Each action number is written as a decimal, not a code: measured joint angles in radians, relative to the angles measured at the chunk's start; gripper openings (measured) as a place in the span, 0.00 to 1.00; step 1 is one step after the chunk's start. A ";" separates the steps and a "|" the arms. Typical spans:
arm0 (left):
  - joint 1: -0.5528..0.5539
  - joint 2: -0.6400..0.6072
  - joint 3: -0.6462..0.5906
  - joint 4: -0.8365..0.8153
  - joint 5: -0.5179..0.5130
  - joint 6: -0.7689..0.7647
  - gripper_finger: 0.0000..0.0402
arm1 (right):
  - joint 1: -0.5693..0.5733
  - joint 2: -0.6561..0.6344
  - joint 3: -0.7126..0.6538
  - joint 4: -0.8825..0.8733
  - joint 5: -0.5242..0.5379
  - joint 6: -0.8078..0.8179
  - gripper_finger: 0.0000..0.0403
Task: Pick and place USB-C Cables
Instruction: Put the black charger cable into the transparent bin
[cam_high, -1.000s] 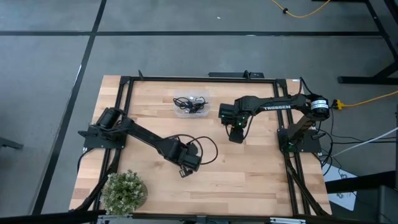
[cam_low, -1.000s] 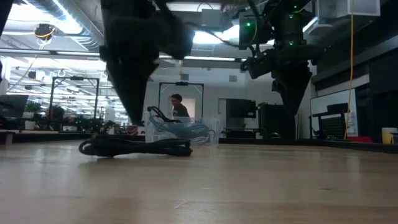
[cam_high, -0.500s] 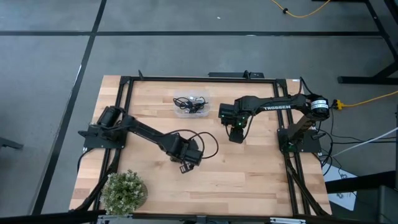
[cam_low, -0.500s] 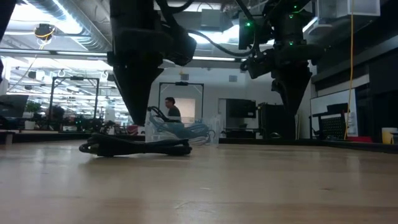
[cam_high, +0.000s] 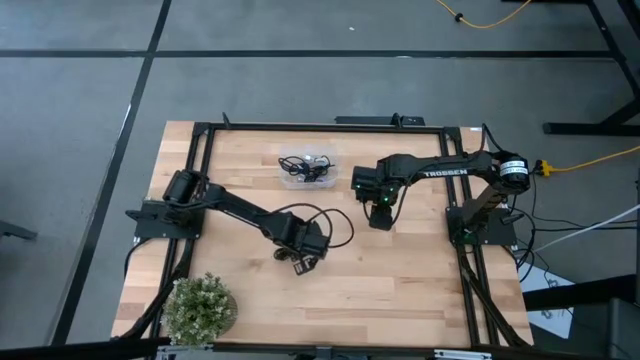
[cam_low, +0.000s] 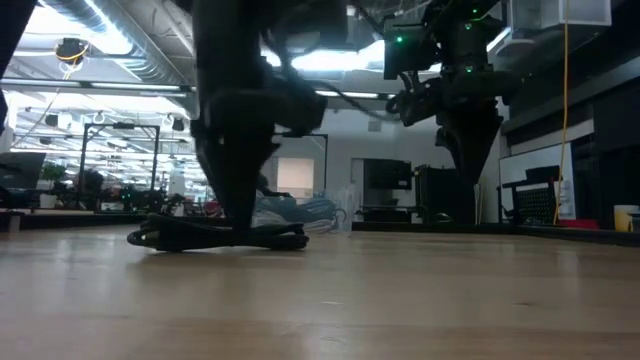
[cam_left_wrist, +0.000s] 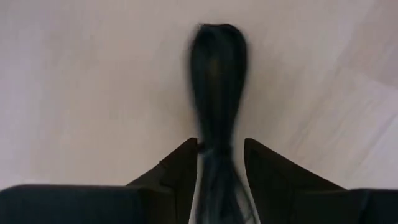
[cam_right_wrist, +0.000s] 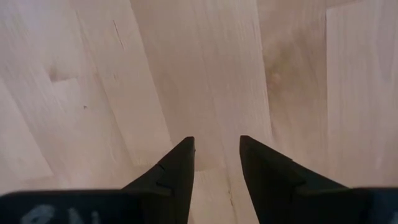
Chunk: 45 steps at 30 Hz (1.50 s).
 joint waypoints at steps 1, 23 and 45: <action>0.000 0.004 -0.008 0.000 0.011 0.008 0.32 | 0.000 0.000 0.000 0.000 0.000 -0.004 0.33; -0.002 0.065 -0.059 0.046 -0.046 0.017 0.25 | 0.000 0.001 0.000 0.004 0.000 -0.003 0.33; 0.076 -0.091 0.172 -0.229 -0.377 0.200 0.08 | 0.000 0.001 0.000 0.001 0.000 -0.003 0.33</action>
